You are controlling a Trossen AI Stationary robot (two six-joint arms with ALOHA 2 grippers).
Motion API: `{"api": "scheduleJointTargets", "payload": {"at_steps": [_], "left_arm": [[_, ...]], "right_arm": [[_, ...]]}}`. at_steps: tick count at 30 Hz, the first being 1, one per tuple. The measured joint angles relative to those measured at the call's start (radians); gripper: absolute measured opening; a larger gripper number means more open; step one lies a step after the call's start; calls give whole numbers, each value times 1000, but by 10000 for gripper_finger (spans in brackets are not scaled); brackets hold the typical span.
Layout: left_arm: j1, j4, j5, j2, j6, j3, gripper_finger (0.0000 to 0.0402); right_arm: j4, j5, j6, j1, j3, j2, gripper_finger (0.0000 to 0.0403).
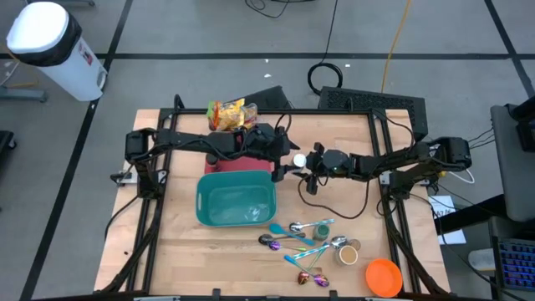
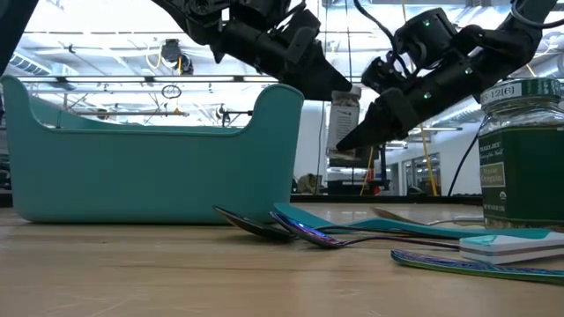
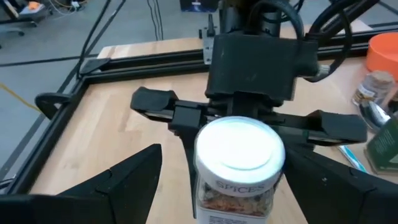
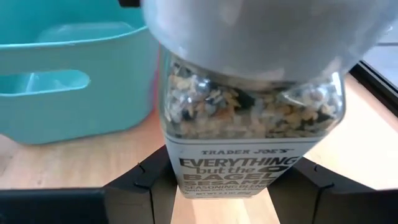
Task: Pick & Place Food Item
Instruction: Put the white seasoning bottle into the red bin
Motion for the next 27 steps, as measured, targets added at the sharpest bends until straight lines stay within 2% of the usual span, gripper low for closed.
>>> {"api": "scheduleJointTargets", "payload": {"at_steps": [4, 9, 18, 23, 27], "left_arm": [[-1, 0, 3, 0, -3, 0, 332], [0, 3, 65, 0, -3, -1, 326], [-3, 6, 70, 0, 0, -1, 317], [-3, 10, 70, 0, 0, -1, 289], [-4, 10, 68, 0, 0, -1, 250]], "right_arm": [[14, 4, -12, 10, 0, 0, 189], [30, -1, -16, 11, 0, 0, 189], [46, -1, -17, 11, 1, 0, 189], [39, -1, -17, 11, 1, 0, 189], [39, 0, -16, 10, 1, 0, 189]]}}
